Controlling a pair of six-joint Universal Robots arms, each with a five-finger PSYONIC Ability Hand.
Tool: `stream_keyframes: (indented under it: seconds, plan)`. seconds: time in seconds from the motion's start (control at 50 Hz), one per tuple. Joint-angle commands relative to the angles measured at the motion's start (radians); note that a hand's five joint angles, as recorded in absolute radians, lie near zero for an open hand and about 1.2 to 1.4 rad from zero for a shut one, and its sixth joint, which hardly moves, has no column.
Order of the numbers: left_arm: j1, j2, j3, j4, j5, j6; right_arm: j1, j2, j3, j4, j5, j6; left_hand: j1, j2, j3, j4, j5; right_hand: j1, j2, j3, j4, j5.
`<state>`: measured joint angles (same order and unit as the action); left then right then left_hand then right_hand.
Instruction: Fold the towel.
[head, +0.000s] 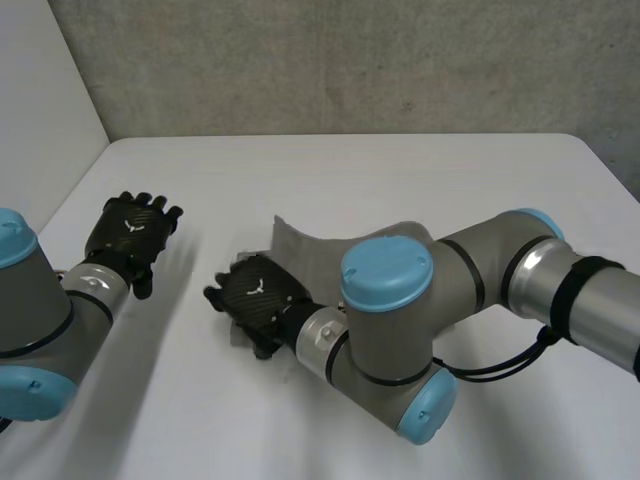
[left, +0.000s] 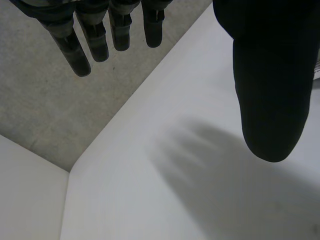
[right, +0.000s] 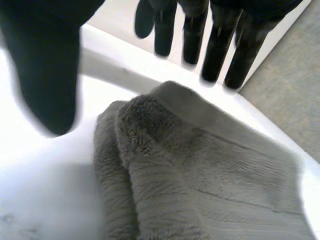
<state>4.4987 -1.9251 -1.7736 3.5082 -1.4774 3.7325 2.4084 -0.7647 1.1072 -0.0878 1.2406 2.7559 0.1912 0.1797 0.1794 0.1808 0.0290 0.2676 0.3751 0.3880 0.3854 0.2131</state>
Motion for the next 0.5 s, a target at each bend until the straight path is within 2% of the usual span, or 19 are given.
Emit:
stream_keyframes:
  seconds: [0.02, 0.14, 0.18, 0.2, 0.3, 0.36, 0.4, 0.5]
  plan:
    - [-0.036, 0.008, -0.007, 0.000, -0.003, -0.002, -0.061, -0.178, 0.091, 0.034, 0.107, 0.007, 0.014, 0.025, 0.025, 0.024, 0.001, -0.093, -0.201, -0.213, -0.211, -0.213]
    - [-0.098, 0.040, 0.003, 0.000, -0.003, -0.020, -0.196, -0.297, 0.214, 0.039, 0.151, 0.028, 0.014, 0.025, 0.025, 0.024, 0.001, -0.093, -0.201, -0.213, -0.211, -0.213]
    - [-0.145, 0.044, 0.019, 0.000, -0.001, -0.063, -0.271, -0.343, 0.297, 0.039, 0.154, 0.034, 0.014, 0.025, 0.025, 0.024, 0.001, -0.093, -0.201, -0.213, -0.211, -0.213]
    - [-0.145, 0.044, 0.019, 0.000, -0.001, -0.063, -0.272, -0.343, 0.298, 0.039, 0.154, 0.034, 0.014, 0.025, 0.025, 0.024, 0.001, -0.093, -0.201, -0.213, -0.211, -0.213]
    - [-0.226, 0.028, 0.077, 0.000, -0.003, -0.173, -0.422, -0.363, 0.451, 0.031, 0.140, 0.025, 0.028, 0.040, 0.040, 0.039, 0.016, -0.093, -0.201, -0.213, -0.211, -0.213]
    - [-0.250, 0.012, 0.094, 0.000, -0.001, -0.201, -0.448, -0.363, 0.480, 0.023, 0.138, 0.025, 0.028, 0.040, 0.040, 0.039, 0.016, -0.042, -0.149, -0.162, -0.160, -0.162]
    - [-0.300, -0.040, 0.138, 0.000, -0.003, -0.250, -0.480, -0.363, 0.522, 0.007, 0.131, 0.025, 0.031, 0.043, 0.043, 0.042, 0.019, 0.037, -0.070, -0.083, -0.081, -0.083]
    - [-0.349, -0.115, 0.198, -0.001, -0.003, -0.278, -0.494, -0.349, 0.569, -0.047, 0.117, 0.024, 0.031, 0.043, 0.043, 0.042, 0.019, 0.172, 0.065, 0.052, 0.054, 0.052]
